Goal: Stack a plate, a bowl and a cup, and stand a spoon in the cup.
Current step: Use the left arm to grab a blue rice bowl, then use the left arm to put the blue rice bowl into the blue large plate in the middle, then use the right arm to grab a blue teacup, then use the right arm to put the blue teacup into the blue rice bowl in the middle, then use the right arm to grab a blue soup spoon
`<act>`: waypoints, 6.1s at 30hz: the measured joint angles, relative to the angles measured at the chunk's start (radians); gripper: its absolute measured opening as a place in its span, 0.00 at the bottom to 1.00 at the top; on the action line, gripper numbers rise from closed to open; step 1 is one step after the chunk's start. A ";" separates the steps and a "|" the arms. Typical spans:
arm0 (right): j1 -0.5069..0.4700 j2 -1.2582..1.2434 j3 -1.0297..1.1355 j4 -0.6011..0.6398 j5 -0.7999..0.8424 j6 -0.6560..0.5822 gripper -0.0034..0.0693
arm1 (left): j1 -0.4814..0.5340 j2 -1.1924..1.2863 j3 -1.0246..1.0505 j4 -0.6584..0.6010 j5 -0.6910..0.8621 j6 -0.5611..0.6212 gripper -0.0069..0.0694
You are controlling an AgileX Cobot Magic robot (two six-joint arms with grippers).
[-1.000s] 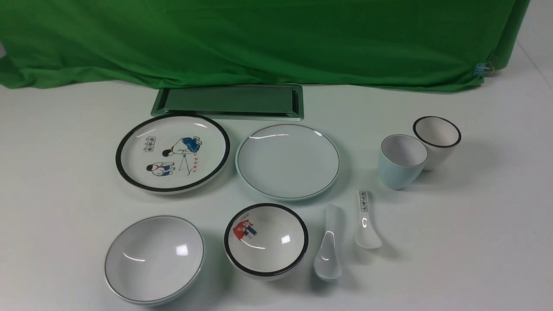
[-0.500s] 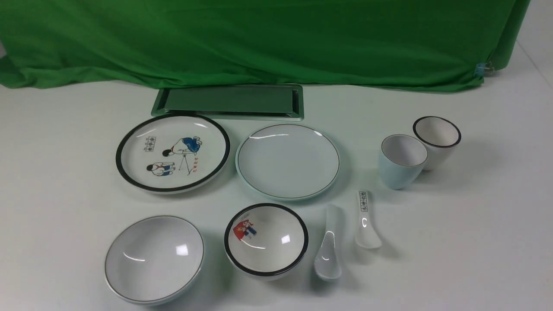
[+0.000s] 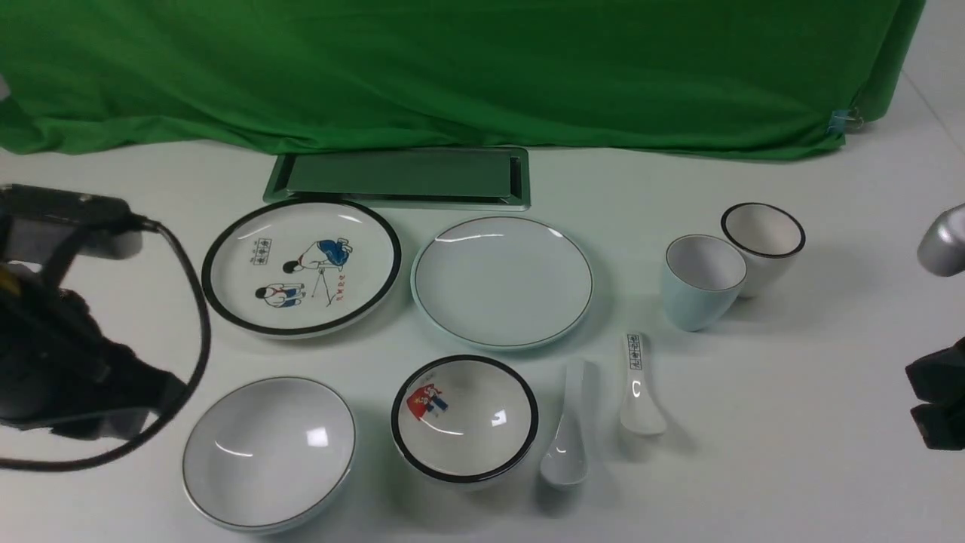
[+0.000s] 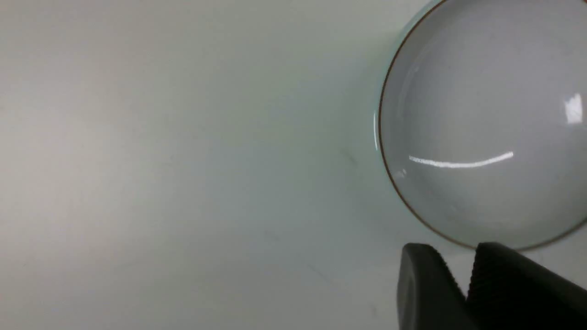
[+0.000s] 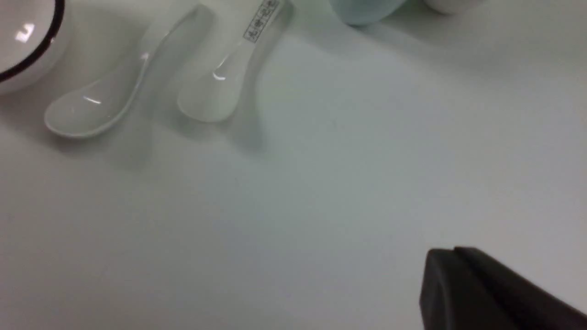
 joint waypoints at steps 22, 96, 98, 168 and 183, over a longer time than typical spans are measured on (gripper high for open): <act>0.000 0.005 -0.005 0.024 -0.046 -0.038 0.08 | -0.002 0.312 0.005 -0.043 -0.253 -0.017 0.08; -0.040 0.891 -0.626 -0.031 0.003 0.283 0.76 | -0.162 0.668 -1.264 -0.127 0.225 0.137 0.38; -0.051 0.892 -0.626 -0.025 -0.018 0.313 0.76 | -0.162 0.674 -1.264 -0.132 0.225 0.147 0.38; 0.191 1.409 -1.479 0.091 0.296 0.078 0.19 | -0.162 -0.098 -0.151 -0.050 -0.140 0.116 0.40; 0.191 1.164 -1.374 0.068 0.406 0.034 0.85 | -0.162 -0.096 -0.134 -0.053 -0.235 0.116 0.41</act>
